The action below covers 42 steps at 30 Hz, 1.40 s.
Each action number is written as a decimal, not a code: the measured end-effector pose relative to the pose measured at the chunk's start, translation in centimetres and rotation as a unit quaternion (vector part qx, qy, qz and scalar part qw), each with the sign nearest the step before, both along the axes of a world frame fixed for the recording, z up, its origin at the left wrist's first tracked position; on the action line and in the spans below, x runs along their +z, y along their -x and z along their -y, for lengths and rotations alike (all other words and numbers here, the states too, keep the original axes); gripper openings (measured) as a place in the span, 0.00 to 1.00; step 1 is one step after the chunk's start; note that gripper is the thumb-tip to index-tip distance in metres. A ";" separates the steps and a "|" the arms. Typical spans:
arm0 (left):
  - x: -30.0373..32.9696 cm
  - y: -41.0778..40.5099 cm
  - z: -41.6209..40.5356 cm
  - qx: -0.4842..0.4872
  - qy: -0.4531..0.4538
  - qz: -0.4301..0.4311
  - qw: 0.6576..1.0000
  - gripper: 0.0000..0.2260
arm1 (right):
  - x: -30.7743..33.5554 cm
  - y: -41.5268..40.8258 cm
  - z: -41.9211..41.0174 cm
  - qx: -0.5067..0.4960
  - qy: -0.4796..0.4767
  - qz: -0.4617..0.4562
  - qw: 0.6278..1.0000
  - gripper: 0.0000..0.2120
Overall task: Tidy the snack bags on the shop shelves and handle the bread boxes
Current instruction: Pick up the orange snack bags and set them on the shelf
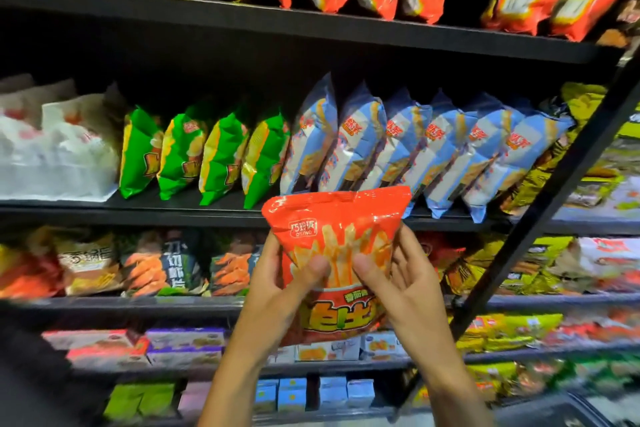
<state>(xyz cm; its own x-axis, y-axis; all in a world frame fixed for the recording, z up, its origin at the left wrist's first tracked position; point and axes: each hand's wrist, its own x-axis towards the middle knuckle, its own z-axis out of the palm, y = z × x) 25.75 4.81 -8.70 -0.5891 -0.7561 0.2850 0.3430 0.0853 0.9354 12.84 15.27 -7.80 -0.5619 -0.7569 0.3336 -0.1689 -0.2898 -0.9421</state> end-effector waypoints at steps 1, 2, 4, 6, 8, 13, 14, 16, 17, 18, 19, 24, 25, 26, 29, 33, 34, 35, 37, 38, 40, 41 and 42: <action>0.0 0.0 -0.2 0.014 -0.007 -0.008 1.000 0.41 | -0.2 -0.1 -0.1 0.013 -0.006 0.009 1.000 0.27; 0.0 0.0 -0.3 0.024 -0.008 -0.014 1.000 0.40 | -0.3 -0.1 -0.3 0.025 -0.010 0.018 0.999 0.27; -0.3 -0.4 -0.4 0.030 -0.003 -0.012 0.999 0.39 | -0.2 -0.1 -0.7 0.035 -0.009 0.035 0.999 0.33; -0.5 -0.8 -0.6 0.020 0.000 -0.001 1.000 0.37 | 0.2 -0.1 -1.0 0.031 0.012 0.048 0.998 0.41; -0.7 -1.0 -0.7 0.011 0.001 0.008 1.000 0.37 | 0.7 -0.1 -1.2 0.020 0.036 0.050 0.998 0.36; -1.2 -1.4 -0.7 -0.003 -0.018 0.014 1.000 0.38 | 0.1 0.0 -1.2 -0.055 0.044 0.025 0.997 0.13; -1.2 -1.6 -0.5 -0.016 -0.017 0.024 0.999 0.39 | 0.0 -0.1 -1.2 -0.066 0.043 0.024 0.997 0.11; -1.0 -1.7 -0.3 -0.054 -0.019 0.032 0.998 0.41 | -0.3 -0.1 -1.1 -0.079 0.045 0.026 0.996 0.09; -0.8 -1.7 -0.2 -0.070 -0.023 0.024 0.997 0.41 | -0.5 0.0 -1.2 -0.084 0.048 0.029 0.995 0.09; -0.7 -1.7 -0.1 -0.079 -0.027 0.013 0.996 0.40 | -0.4 -0.1 -1.2 -0.088 0.051 0.035 0.994 0.09; -0.6 -1.7 -0.1 -0.077 -0.029 0.003 0.997 0.38 | -0.5 -0.1 -1.2 -0.089 0.054 0.038 0.994 0.09; -0.2 -1.8 -0.1 -0.044 -0.019 -0.018 0.999 0.28 | -0.5 -0.4 -1.4 -0.049 0.050 0.027 0.997 0.06; -0.2 -1.9 -0.2 -0.045 -0.009 -0.020 0.999 0.26 | -0.5 -0.3 -1.6 -0.040 0.049 0.026 0.998 0.07; -0.3 -2.0 -0.2 -0.047 -0.002 -0.022 0.999 0.24 | -0.4 -0.3 -1.8 -0.030 0.046 0.024 0.998 0.07; -0.6 -2.1 -0.2 -0.052 0.000 -0.031 0.998 0.20 | 0.0 -0.3 -2.2 0.014 0.037 0.011 0.999 0.09; -0.6 -2.0 -0.1 -0.068 0.020 -0.046 0.996 0.16 | 0.4 -0.5 -1.9 0.029 0.036 0.003 0.999 0.13; -0.6 -1.9 -0.2 -0.071 0.024 -0.051 0.996 0.15 | 0.5 -0.5 -1.8 0.024 0.037 -0.001 0.999 0.12; -0.6 -1.9 -0.2 -0.072 0.027 -0.056 0.995 0.15 | 0.6 -0.5 -1.8 0.019 0.041 -0.007 0.999 0.12; -0.4 -1.9 -0.3 -0.084 0.029 -0.067 0.994 0.13 | 0.6 -0.5 -1.7 0.005 0.053 -0.015 0.998 0.11; -0.4 -1.9 -0.3 -0.094 0.030 -0.072 0.993 0.13 | 0.6 -0.5 -1.6 0.002 0.058 -0.023 0.998 0.10; -0.6 -1.9 -0.3 -0.115 0.028 -0.080 0.990 0.12 | 0.3 -0.3 -1.5 0.012 0.067 -0.050 0.996 0.07; -0.7 -1.9 -0.3 -0.124 0.022 -0.085 0.988 0.11 | 0.2 -0.1 -1.5 0.023 0.071 -0.064 0.995 0.06; -0.8 -1.9 -0.2 -0.129 0.018 -0.091 0.987 0.10 | 0.2 0.1 -1.6 0.034 0.076 -0.075 0.994 0.05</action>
<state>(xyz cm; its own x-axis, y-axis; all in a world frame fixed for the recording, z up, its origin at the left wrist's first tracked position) 27.60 5.04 -9.55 -0.6979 -0.5751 0.4269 0.5191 0.0047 0.8547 12.73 16.84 -7.62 -0.4465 -0.7256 0.5235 -0.2790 -0.4430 -0.8520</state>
